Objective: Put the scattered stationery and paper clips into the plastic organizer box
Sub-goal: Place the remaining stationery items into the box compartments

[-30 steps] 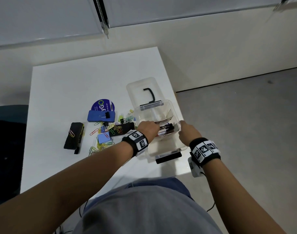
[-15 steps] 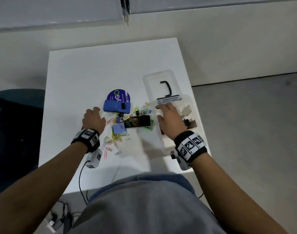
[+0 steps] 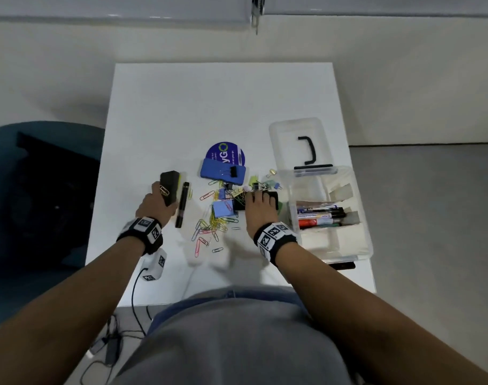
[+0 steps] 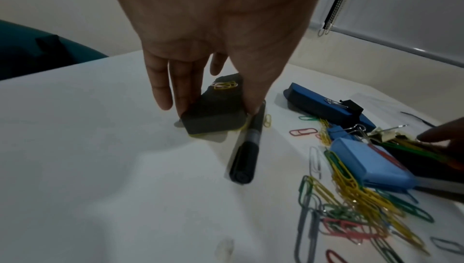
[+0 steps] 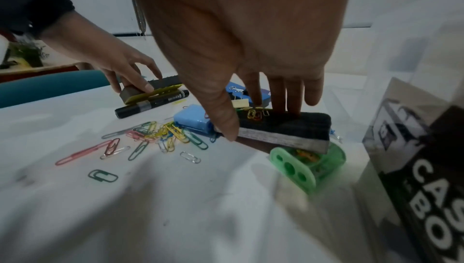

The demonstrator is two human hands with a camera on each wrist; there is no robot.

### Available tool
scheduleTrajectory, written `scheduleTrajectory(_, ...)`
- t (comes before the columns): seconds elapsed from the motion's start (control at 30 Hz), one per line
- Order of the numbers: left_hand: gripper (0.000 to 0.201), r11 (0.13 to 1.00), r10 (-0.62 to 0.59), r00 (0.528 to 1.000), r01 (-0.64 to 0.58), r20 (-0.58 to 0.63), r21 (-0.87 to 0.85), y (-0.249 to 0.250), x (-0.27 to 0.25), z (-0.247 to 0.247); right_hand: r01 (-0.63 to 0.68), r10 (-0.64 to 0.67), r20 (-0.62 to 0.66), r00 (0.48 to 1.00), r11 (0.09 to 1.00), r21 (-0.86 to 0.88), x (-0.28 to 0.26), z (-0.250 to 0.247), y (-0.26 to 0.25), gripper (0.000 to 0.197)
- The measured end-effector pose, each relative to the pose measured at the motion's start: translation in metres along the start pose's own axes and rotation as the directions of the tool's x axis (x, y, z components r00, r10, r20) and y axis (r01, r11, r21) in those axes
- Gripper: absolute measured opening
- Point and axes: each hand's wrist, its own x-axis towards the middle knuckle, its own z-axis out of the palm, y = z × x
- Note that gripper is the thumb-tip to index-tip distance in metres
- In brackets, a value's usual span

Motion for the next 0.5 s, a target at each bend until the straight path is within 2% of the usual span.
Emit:
scheduleTrajectory(0.1,0.073,1.000,0.017,1.000,-0.017,-0.001,0.013,0.003,-0.003,-0.001,-0.059,0.059,-0.020,0.998,0.998,0.018,0.004,0.002,-0.002,0.050)
scheduleTrajectory(0.2,0.070,0.977,0.132,0.986,-0.113,-0.101,0.180,0.005,-0.012,0.003,-0.074,0.074,-0.003,0.997,0.997,-0.022,0.004,0.004,-0.001,0.038)
scheduleTrajectory(0.27,0.051,0.934,0.276,0.951,-0.230,-0.142,0.273,0.011,-0.020,0.006,-0.065,0.065,0.003,0.998,0.998,-0.025,0.003,0.005,0.001,0.040)
scheduleTrajectory(0.33,0.032,0.898,0.370,0.923,-0.326,-0.103,0.295,0.016,-0.027,0.016,-0.063,0.063,0.012,0.998,0.998,-0.006,-0.001,0.004,0.002,0.043)
scheduleTrajectory(0.4,0.028,0.907,0.338,0.940,-0.315,-0.038,0.280,0.019,-0.033,0.026,-0.026,0.026,0.027,0.999,1.000,-0.011,-0.009,0.003,0.001,0.046)
scheduleTrajectory(0.5,0.036,0.945,0.255,0.967,-0.250,0.007,0.209,0.027,-0.037,0.035,0.019,-0.018,0.084,0.996,1.000,-0.005,-0.023,0.007,-0.001,0.049)
